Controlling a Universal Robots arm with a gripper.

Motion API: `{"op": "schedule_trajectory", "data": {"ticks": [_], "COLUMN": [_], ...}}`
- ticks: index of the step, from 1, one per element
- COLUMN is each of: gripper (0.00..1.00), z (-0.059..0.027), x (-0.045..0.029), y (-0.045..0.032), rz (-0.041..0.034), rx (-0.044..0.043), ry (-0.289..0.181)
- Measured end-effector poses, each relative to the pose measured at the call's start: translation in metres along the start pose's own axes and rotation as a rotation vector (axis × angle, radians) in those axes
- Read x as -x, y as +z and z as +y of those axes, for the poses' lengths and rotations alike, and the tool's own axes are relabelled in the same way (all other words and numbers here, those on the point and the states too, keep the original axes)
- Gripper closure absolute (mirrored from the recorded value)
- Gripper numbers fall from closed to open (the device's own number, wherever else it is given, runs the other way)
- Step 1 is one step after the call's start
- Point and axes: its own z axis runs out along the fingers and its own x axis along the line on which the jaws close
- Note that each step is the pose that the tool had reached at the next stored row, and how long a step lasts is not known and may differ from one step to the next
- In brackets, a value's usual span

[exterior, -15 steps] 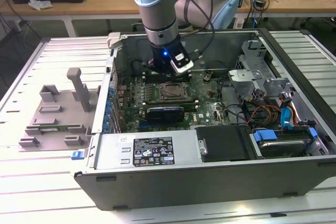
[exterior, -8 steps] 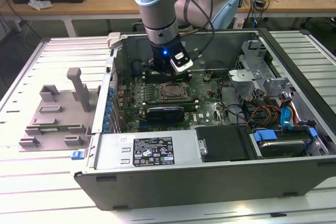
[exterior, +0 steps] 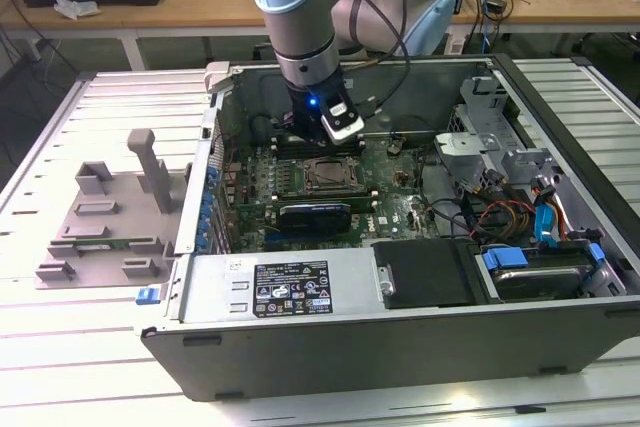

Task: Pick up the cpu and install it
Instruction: 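Install the first cpu locking lever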

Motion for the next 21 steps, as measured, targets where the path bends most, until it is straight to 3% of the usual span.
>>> {"op": "schedule_trajectory", "data": {"ticks": [8, 21], "gripper": [0.89, 0.89], "z": [0.004, 0.0035], "x": [-0.0009, -0.0015], "y": [0.002, 0.0052], "rz": [-0.0087, -0.0193], "rx": [-0.0074, -0.0169], "ry": [0.041, 0.092]}}
